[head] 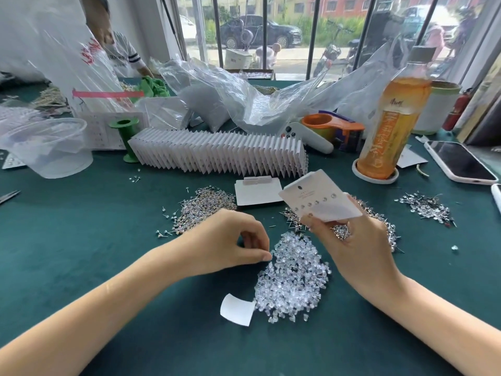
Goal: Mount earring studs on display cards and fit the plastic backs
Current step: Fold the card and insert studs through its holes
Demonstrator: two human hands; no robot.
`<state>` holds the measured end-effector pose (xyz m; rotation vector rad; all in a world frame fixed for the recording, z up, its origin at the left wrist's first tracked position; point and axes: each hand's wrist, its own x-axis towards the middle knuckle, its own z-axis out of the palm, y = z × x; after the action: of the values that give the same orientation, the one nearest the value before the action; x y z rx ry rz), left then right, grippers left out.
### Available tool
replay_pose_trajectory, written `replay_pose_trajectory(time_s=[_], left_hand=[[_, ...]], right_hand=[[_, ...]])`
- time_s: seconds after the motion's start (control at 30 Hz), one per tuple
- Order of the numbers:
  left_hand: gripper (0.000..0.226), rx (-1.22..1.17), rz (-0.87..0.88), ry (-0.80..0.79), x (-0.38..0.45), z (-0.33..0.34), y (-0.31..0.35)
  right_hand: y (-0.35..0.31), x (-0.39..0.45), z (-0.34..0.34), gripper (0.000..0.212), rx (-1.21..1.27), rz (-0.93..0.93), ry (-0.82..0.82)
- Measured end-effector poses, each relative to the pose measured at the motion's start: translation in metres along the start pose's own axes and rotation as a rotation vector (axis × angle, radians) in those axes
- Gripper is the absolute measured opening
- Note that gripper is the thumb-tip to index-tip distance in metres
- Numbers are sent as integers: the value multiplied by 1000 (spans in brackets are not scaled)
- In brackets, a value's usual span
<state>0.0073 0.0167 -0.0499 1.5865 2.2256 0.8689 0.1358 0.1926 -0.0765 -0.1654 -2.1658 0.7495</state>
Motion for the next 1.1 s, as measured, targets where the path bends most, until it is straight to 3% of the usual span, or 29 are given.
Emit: replay_pose_trajectory(time_s=[0.3,0.43,0.5,0.53,0.63,0.73,0.9,1.1], left_hand=[[5,26,-18,4,1,1,0],[6,-185,-167,168,4,-11,-4],[3,-332,-219,266,5,-18,-2],[1,-429,-226,283,5,-21,2],[10,-591,-170,181,1,-23,14],[1,-471,-100,68,-3,-13,23],[6,-289,-55,99,-5,-5,21],[6,-259,-66,76,-5,-4,22]], right_hand=[[-3,-3,-1,34,-54,-116,30],[-6,-2,-1,27,-159,-356,69],[-5,-3,-1,9,-134,-508,3],[-4,-4,-1,1,-127,-564,-44],[-4,-4,0,15,-208,-681,-114],[-5,-4,-1,19,-293,-762,-150],[-10,-5,0,20,-366,-846,-180],[-13,-5,-1,21,-389,-847,-202]])
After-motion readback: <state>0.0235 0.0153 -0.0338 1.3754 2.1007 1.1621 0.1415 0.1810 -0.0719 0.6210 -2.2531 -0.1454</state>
